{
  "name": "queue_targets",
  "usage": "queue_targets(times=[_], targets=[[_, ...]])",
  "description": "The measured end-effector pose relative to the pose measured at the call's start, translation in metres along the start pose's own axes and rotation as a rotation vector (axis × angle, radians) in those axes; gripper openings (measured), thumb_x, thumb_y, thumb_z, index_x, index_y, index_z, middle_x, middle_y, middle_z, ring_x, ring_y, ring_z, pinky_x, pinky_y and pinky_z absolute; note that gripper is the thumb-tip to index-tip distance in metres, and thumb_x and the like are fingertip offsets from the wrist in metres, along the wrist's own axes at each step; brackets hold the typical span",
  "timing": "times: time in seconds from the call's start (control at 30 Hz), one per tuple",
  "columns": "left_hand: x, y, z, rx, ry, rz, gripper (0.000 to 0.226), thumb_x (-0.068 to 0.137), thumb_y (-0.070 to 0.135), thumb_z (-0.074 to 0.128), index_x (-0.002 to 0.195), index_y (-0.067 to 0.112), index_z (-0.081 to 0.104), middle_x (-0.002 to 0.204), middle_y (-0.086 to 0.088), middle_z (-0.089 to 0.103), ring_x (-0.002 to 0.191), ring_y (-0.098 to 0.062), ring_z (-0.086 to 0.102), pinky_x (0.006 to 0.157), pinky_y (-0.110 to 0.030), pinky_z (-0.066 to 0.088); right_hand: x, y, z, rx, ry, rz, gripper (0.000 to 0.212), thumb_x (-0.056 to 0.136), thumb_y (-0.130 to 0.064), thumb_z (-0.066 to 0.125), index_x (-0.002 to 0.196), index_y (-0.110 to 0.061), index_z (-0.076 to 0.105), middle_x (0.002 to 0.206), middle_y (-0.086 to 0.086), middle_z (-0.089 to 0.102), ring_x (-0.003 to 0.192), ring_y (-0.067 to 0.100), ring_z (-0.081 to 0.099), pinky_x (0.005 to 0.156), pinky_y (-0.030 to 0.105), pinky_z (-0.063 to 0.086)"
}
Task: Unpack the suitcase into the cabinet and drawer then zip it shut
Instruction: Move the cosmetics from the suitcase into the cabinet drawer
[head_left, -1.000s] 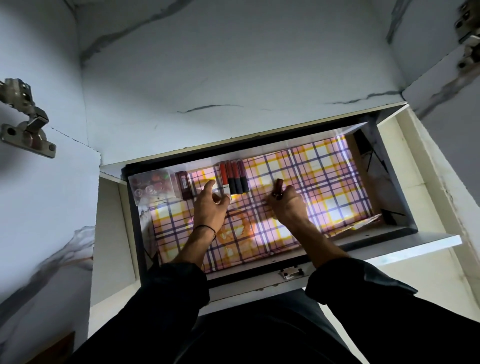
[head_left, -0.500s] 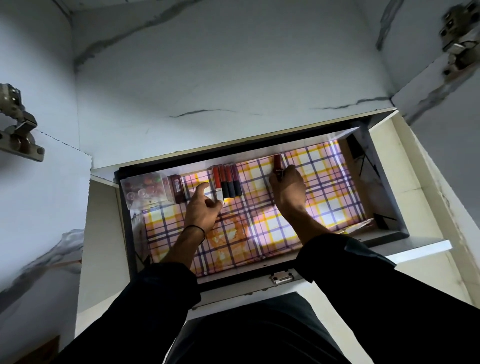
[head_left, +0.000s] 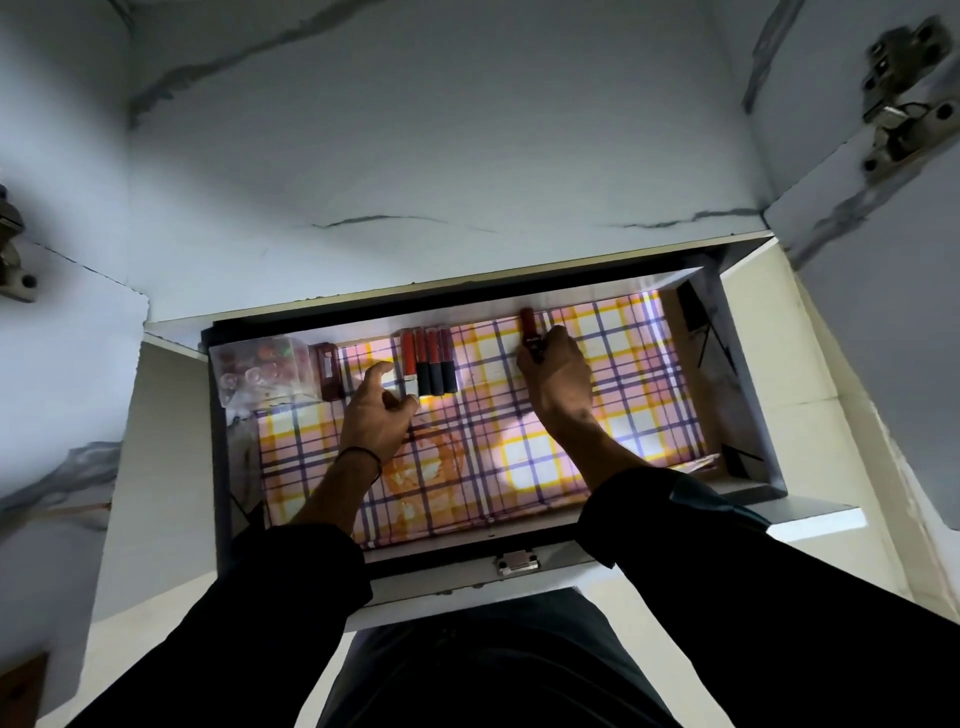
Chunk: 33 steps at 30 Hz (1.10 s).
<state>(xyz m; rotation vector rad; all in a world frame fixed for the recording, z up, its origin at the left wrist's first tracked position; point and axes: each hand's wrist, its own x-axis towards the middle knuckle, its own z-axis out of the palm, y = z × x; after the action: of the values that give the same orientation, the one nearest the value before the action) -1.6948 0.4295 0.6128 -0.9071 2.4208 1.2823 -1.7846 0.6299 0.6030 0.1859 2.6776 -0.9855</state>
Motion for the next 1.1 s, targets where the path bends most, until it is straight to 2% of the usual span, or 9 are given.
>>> queue_targets(times=[0.27,0.33,0.43,0.53,0.63,0.77,0.87,0.97,1.1], targets=[[-0.006,0.007,-0.001,0.000,0.015,-0.086,0.057,0.095,0.025,0.062,0.145,0.017,0.037,0.126,-0.012,0.058,0.107,-0.023,0.054,0.086,-0.029,0.043,0.006,0.003,-0.009,0.089,-0.101,0.103,0.063,0.091,-0.063,0.058,0.122,-0.009,0.052,0.111,0.008,0.059,0.098,0.024,0.060,0.074,0.033,0.047],[-0.010,0.007,-0.004,-0.005,0.030,-0.111,0.059,0.094,0.030,0.063,0.145,0.017,0.037,0.130,-0.014,0.057,0.115,-0.030,0.055,0.089,-0.032,0.043,0.003,0.003,-0.013,0.160,-0.087,0.110,0.069,0.091,-0.066,0.051,0.121,-0.004,0.052,0.113,0.013,0.060,0.103,0.031,0.061,0.084,0.040,0.051],[-0.026,0.004,-0.014,-0.016,0.072,-0.127,0.056,0.094,0.031,0.061,0.144,0.017,0.039,0.126,-0.013,0.059,0.114,-0.031,0.056,0.093,-0.033,0.043,-0.017,-0.007,-0.023,0.121,-0.033,0.057,0.066,0.094,-0.058,0.047,0.120,0.002,0.053,0.114,0.022,0.060,0.106,0.040,0.058,0.092,0.047,0.049],[-0.062,-0.004,-0.032,-0.116,0.165,-0.060,0.044,0.094,0.027,0.062,0.135,0.015,0.051,0.109,-0.008,0.064,0.097,-0.025,0.060,0.086,-0.029,0.045,-0.059,-0.033,-0.026,0.179,0.008,-0.153,0.052,0.089,-0.050,0.045,0.104,-0.003,0.061,0.096,0.016,0.067,0.089,0.034,0.064,0.077,0.040,0.052],[-0.130,-0.021,-0.054,-0.247,0.360,0.119,0.022,0.092,0.010,0.061,0.114,0.012,0.065,0.095,-0.003,0.066,0.082,-0.017,0.061,0.086,-0.035,0.051,-0.134,-0.068,-0.017,0.328,-0.201,-0.373,0.022,0.089,-0.028,0.055,0.094,-0.009,0.064,0.085,0.007,0.068,0.076,0.020,0.060,0.066,0.028,0.043],[-0.257,-0.060,-0.069,-0.349,0.692,0.188,0.018,0.092,0.012,0.059,0.104,0.015,0.072,0.099,0.009,0.072,0.086,-0.010,0.067,0.083,-0.022,0.052,-0.251,-0.093,0.014,0.279,-0.539,-0.674,0.008,0.093,-0.013,0.060,0.090,-0.008,0.067,0.080,0.000,0.068,0.071,0.011,0.059,0.064,0.019,0.043],[-0.365,-0.124,-0.057,-0.382,0.909,0.037,0.015,0.093,0.016,0.061,0.101,0.022,0.072,0.090,0.010,0.072,0.080,-0.011,0.068,0.079,-0.024,0.054,-0.347,-0.084,0.036,0.207,-0.784,-0.807,0.006,0.091,-0.015,0.064,0.089,-0.012,0.068,0.078,-0.005,0.067,0.069,0.002,0.058,0.066,0.018,0.044],[-0.481,-0.190,-0.029,-0.510,1.171,-0.196,0.017,0.091,0.012,0.060,0.097,0.025,0.071,0.084,0.006,0.072,0.072,-0.007,0.068,0.074,-0.027,0.055,-0.446,-0.062,0.051,0.090,-1.061,-0.926,0.005,0.090,-0.018,0.066,0.092,-0.015,0.070,0.083,-0.005,0.070,0.075,0.007,0.063,0.070,0.021,0.049],[-0.593,-0.249,0.002,-0.676,1.465,-0.394,0.017,0.091,0.008,0.058,0.099,0.017,0.069,0.084,-0.002,0.072,0.072,-0.009,0.068,0.074,-0.030,0.057,-0.559,-0.040,0.080,-0.056,-1.323,-1.098,0.005,0.090,-0.021,0.066,0.091,-0.018,0.069,0.084,-0.003,0.071,0.081,0.013,0.067,0.079,0.039,0.057]])
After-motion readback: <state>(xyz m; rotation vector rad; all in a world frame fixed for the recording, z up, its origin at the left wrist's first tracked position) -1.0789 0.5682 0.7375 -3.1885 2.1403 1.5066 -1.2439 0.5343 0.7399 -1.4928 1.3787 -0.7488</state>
